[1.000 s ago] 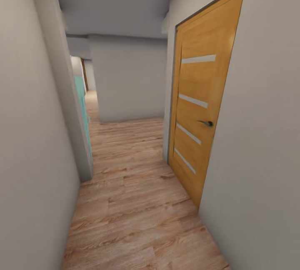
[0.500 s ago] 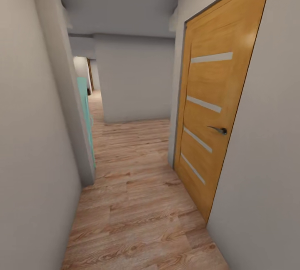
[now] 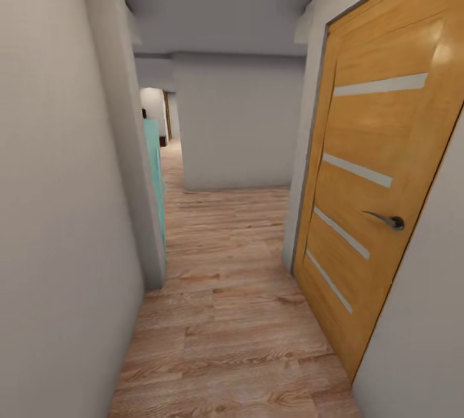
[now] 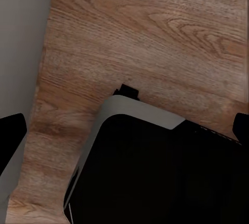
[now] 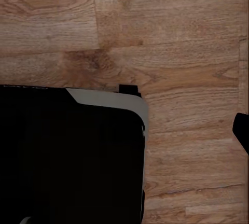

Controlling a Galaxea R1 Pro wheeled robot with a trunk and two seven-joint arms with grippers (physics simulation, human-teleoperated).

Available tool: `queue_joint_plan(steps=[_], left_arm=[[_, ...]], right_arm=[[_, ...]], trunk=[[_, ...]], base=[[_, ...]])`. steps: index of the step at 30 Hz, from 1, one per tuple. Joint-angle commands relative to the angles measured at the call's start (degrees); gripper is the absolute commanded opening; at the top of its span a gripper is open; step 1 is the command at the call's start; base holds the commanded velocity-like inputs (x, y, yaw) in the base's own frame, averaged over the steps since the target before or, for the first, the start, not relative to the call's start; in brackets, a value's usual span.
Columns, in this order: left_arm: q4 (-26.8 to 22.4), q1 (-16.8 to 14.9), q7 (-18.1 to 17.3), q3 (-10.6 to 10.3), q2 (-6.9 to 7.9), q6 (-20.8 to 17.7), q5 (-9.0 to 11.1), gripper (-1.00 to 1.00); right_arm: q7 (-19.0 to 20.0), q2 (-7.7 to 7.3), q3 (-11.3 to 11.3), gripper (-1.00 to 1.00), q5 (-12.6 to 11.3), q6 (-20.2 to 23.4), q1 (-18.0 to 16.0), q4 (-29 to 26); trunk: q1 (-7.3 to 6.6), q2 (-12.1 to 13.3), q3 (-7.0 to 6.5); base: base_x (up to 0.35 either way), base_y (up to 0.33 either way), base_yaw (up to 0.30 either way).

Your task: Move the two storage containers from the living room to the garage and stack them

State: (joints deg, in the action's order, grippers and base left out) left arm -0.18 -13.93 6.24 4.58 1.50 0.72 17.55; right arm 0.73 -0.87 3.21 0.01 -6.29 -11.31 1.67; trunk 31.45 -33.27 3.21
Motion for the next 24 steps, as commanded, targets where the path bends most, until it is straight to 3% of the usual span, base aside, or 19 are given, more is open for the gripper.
queue_joint_plan(steps=[1,24], left_arm=[[0.01,-0.05,0.09,0.43,-0.01,0.07,0.01,1.0],[0.04,-0.06,0.09,0.43,0.12,-0.01,0.03,1.0]], right_arm=[[0.07,-0.01,0.3,1.0,-0.01,-0.32,-0.06,0.18],[0.17,-0.09,0.39,1.0,0.07,0.06,-0.06,0.18]], trunk=[[0.05,-0.09,0.1],[0.05,-0.09,0.1]], base=[[0.309,-0.108,0.057],[0.305,-0.121,0.005]])
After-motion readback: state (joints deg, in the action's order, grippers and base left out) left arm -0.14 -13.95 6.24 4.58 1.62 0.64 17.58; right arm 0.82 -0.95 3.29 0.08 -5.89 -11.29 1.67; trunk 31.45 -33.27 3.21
